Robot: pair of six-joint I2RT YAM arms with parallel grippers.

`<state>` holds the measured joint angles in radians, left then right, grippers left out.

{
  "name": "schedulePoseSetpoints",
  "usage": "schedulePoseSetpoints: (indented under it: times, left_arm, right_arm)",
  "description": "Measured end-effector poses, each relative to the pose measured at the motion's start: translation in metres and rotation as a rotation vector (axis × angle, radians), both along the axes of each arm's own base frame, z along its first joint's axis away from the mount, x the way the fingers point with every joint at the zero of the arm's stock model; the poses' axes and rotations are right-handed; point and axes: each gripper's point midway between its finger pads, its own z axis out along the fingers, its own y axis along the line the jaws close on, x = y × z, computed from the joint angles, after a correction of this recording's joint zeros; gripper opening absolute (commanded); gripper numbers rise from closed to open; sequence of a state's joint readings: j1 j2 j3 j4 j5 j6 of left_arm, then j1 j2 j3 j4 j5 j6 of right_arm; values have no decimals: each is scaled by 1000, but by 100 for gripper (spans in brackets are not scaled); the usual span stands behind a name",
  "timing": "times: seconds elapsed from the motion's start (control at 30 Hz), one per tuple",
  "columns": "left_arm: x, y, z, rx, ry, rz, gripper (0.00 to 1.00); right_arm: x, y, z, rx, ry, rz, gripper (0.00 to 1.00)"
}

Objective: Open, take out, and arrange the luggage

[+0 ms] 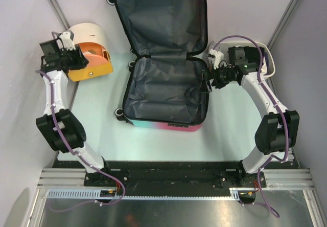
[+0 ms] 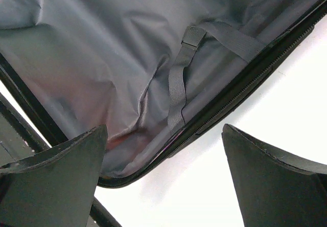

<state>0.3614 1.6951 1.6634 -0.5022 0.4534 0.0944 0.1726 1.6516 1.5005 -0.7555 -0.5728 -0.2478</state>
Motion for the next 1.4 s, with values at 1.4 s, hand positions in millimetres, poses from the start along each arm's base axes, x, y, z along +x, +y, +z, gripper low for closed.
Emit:
schedulePoseSetpoints:
  times: [1.4]
  left_arm:
    - [20, 18, -35, 47, -2, 77, 73]
  right_arm:
    - [3, -13, -2, -6, -1, -34, 100]
